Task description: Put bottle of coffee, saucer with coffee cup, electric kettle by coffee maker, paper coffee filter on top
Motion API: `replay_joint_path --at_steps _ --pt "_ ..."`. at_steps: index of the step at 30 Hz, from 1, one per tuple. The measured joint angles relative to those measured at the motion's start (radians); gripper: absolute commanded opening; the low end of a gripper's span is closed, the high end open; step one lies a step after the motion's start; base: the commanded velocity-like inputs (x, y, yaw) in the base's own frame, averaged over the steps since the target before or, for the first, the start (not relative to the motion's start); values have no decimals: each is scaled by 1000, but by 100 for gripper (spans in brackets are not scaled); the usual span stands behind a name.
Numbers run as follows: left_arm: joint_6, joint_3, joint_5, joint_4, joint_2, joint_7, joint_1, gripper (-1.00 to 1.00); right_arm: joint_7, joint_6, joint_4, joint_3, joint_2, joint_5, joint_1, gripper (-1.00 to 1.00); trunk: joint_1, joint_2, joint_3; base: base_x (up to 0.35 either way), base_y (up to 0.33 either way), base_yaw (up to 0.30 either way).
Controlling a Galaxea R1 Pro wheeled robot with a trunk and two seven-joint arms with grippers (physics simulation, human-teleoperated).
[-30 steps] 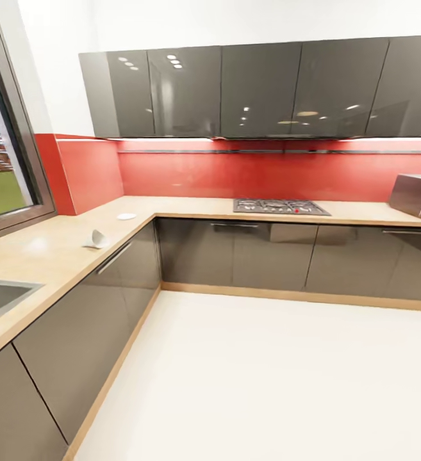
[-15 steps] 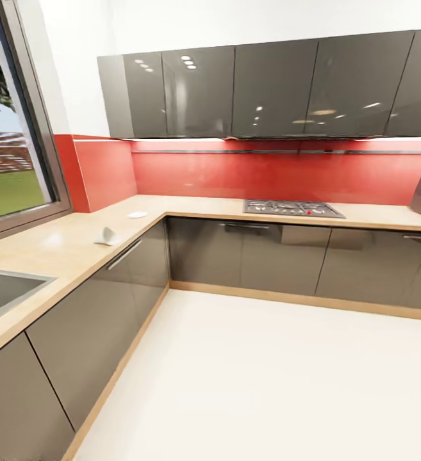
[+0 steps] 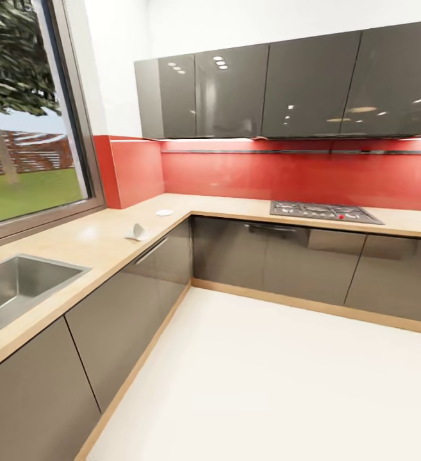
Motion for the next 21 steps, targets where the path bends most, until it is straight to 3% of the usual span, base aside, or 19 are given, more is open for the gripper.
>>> replay_joint_path --at_steps 21 --pt "0 0 0 0 0 0 0 100 0 0 0 0 1 0 0 100 0 0 0 0 0 276"
